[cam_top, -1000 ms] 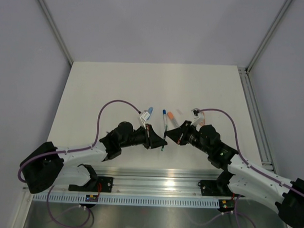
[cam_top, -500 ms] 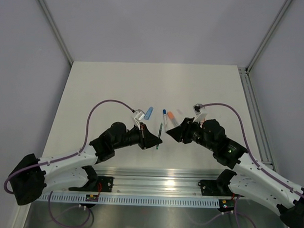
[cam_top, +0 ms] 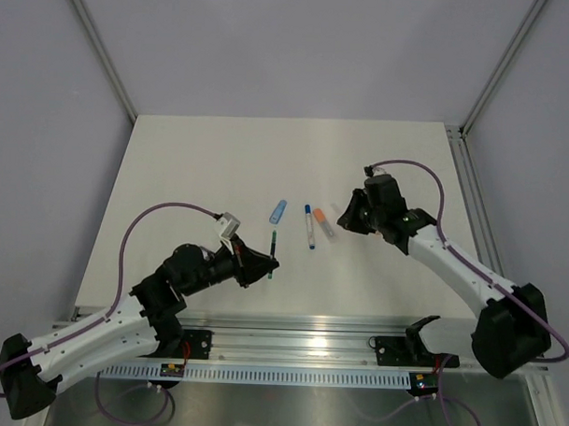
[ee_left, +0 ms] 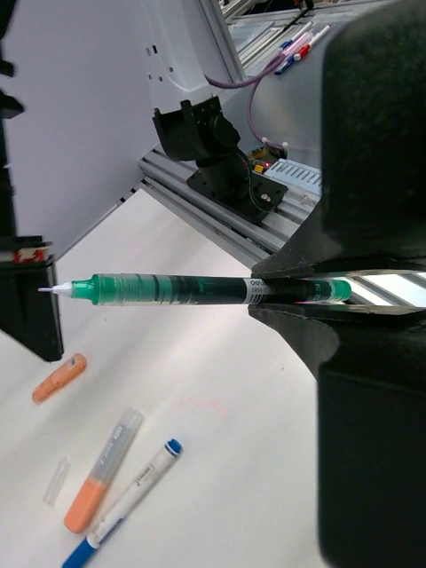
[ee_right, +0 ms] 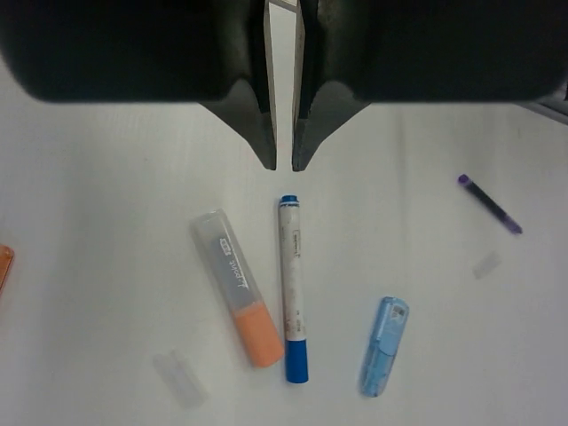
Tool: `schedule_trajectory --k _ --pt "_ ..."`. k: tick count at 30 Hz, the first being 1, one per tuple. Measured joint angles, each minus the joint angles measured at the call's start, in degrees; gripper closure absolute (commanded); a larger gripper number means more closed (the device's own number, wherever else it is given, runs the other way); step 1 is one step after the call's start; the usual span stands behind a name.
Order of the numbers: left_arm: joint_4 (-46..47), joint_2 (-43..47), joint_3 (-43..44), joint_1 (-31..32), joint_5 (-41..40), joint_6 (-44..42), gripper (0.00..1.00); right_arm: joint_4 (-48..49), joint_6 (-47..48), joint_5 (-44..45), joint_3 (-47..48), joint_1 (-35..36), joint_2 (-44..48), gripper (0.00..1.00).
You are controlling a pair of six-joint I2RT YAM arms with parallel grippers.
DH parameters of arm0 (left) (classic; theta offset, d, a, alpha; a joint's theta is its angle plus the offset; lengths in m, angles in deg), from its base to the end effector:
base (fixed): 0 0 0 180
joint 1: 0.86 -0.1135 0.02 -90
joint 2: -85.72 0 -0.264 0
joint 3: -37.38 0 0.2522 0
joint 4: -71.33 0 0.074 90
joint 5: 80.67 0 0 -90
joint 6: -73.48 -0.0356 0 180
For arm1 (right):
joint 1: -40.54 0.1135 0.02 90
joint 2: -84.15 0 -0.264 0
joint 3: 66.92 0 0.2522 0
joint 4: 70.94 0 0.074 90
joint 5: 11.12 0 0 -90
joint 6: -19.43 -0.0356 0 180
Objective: Insert the pens into the pen caps
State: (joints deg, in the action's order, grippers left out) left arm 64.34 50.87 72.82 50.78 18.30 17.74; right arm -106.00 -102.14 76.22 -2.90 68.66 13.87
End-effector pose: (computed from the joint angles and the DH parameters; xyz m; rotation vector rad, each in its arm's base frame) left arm 0.0974 -0.1321 0.2548 0.4056 1.7997 -1.2268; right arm 0.2320 0.1258 0.2622 0.0463 2.3627 0.5795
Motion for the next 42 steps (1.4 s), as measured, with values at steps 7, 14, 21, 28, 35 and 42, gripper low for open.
schedule_trajectory --k 7,14,21,28,35,42 --pt "-1.2 1.51 -2.36 0.0 -0.31 -1.27 1.0 -6.78 7.45 2.8 17.86 -2.45 -22.6 0.73" --pt "-0.61 2.19 -3.67 0.0 -0.2 -1.77 1.0 -15.82 18.23 5.49 34.6 -4.85 -38.27 0.55" --pt "0.22 1.64 -4.33 -0.02 0.0 -2.43 1.0 -22.6 23.87 5.57 43.91 -5.2 -48.52 0.55" --pt "0.7 1.16 -4.35 -0.02 0.02 -2.75 1.0 -25.66 25.77 5.51 48.11 -5.18 -54.1 0.55" --pt "0.68 -0.04 -4.35 -0.02 0.24 -2.78 1.0 -28.0 25.9 5.51 52.89 -5.05 -57.55 0.55" --pt "0.68 -0.02 -4.37 -0.02 0.24 -2.78 1.0 -30.05 25.86 5.66 56.39 -4.13 -60.72 0.63"
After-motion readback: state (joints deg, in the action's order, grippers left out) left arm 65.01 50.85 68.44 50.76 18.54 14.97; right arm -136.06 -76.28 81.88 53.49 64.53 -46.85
